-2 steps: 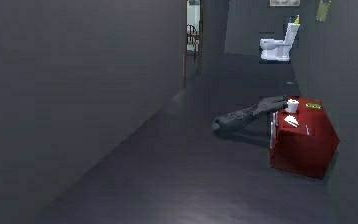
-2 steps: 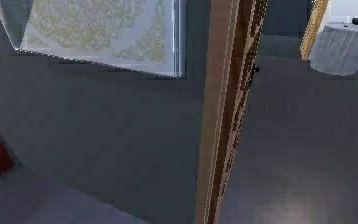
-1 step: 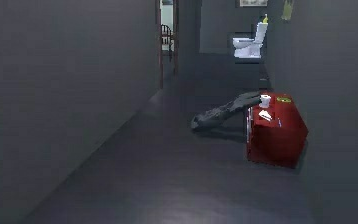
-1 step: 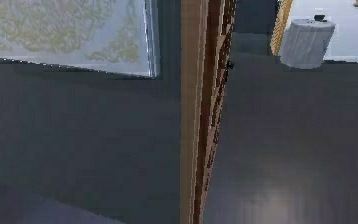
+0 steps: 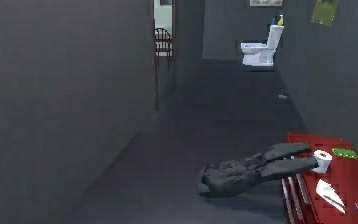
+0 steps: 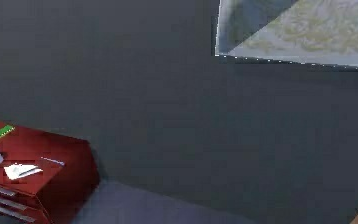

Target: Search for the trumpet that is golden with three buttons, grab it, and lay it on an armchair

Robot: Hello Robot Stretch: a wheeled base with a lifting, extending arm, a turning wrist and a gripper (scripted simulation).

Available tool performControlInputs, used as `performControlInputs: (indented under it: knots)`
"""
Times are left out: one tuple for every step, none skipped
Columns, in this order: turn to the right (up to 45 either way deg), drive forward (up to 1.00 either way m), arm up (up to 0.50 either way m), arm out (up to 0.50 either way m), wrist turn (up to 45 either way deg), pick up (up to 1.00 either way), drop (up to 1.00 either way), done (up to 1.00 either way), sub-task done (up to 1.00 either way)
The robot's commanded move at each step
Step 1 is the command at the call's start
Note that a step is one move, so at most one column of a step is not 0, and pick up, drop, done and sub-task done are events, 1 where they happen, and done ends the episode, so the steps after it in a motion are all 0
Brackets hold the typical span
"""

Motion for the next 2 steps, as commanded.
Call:
performControlInputs:
  knots:
    - [0.0,1.00,0.00,0.00,0.0,0.00,0.00,0.00,0.00]
    - [0.0,1.00,0.00,0.00,0.0,0.00,0.00,0.00,0.00]
